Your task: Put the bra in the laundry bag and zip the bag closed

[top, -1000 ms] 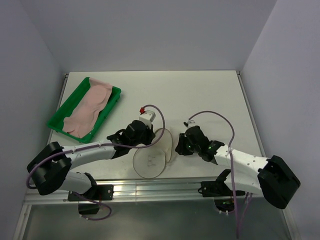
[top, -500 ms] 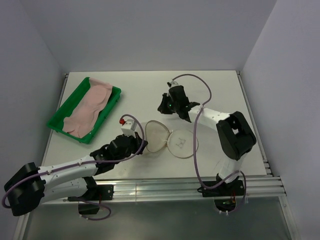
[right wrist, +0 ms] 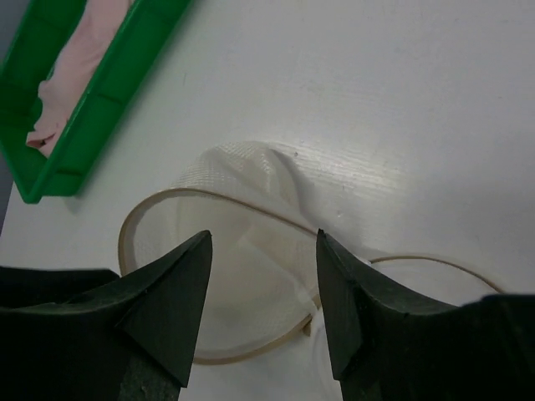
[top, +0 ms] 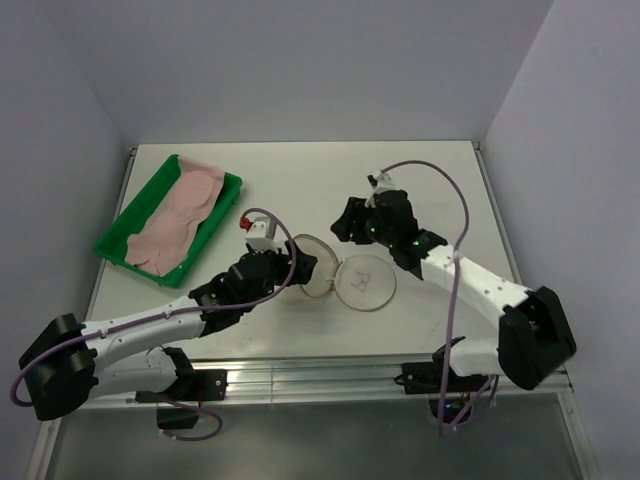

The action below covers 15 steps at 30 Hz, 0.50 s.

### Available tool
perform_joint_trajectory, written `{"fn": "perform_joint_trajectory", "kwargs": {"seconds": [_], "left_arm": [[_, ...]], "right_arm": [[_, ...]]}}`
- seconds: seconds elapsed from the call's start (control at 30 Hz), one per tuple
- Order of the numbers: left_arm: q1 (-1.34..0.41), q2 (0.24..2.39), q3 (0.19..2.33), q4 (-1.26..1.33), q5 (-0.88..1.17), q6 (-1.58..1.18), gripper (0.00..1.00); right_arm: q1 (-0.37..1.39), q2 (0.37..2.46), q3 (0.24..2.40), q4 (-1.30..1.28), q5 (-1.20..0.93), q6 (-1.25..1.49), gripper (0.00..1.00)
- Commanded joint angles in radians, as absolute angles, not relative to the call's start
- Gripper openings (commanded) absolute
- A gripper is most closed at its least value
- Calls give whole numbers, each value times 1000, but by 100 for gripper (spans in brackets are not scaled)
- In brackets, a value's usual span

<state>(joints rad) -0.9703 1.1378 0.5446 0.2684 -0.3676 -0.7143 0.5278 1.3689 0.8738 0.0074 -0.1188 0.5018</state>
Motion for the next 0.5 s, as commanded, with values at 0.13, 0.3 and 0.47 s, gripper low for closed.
{"fn": "perform_joint_trajectory", "kwargs": {"seconds": [0.13,0.3,0.47], "left_arm": [[-850,1041,785,88,-392,-637,79],[-634,1163,962,22,-347,-683,72],[-341,1275,1078,-6,-129,-738,68]], "right_arm": [[522,1056,715,66,38,506,51],[512,1017,645,112,46,502,40],[512,1015,597,173,15,520,37]]}}
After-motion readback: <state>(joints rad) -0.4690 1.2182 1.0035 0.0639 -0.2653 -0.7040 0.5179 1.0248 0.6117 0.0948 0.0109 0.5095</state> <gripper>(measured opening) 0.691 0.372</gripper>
